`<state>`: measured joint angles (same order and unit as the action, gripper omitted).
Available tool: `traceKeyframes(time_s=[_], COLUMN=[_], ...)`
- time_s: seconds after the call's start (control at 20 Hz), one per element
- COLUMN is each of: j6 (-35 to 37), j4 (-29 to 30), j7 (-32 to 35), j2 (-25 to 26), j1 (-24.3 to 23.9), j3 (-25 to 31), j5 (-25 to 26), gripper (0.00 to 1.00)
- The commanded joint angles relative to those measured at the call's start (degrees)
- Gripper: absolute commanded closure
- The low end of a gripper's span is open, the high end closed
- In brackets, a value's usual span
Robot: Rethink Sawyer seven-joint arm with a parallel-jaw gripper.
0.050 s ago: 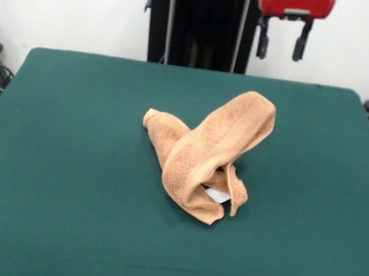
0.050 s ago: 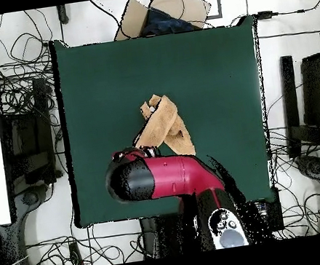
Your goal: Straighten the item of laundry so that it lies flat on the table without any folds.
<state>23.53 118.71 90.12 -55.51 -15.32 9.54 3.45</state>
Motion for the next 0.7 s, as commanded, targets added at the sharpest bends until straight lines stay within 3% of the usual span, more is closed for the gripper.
traceKeyframes(time_s=[0.05, 0.3, 0.7], j6=[-0.70, -2.03, -1.90], j4=[-1.96, -3.40, -9.38], j7=[3.76, 2.07, 3.28], j2=[2.50, 6.19, 12.21], j1=[-2.56, -5.05, -3.94], j3=[-1.25, 0.29, 0.24], j5=[4.37, 5.91, 8.73], gripper=[0.00, 0.00, 0.00])
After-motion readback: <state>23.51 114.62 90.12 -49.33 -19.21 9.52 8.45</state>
